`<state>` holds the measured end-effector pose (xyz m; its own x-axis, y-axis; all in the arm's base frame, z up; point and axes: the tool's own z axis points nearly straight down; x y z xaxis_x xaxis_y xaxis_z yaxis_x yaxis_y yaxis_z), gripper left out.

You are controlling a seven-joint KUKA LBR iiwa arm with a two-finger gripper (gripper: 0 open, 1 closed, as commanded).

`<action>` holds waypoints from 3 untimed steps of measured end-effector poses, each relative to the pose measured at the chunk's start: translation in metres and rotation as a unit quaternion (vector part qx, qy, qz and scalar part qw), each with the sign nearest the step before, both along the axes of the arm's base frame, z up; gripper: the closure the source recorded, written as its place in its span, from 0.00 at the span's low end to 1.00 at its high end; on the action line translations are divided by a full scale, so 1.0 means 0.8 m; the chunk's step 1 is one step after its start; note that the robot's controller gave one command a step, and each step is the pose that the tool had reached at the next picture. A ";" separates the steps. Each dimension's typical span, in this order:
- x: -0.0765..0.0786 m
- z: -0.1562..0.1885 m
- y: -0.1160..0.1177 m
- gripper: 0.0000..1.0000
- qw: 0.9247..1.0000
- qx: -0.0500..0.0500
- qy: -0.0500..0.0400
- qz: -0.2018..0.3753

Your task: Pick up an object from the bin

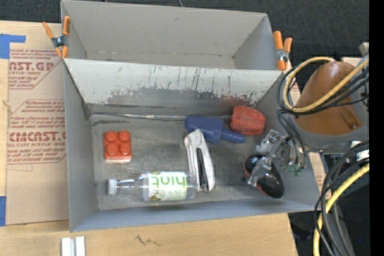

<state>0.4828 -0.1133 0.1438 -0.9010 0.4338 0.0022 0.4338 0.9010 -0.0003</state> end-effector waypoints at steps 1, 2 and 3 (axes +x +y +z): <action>0.000 0.000 0.000 1.00 1.000 0.000 0.000 0.000; 0.002 0.060 0.003 1.00 1.000 0.000 0.002 -0.001; 0.006 0.104 0.001 1.00 1.000 0.000 -0.003 -0.009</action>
Offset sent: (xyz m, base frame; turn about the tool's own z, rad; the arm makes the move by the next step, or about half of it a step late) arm 0.0038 0.0024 0.0688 0.0029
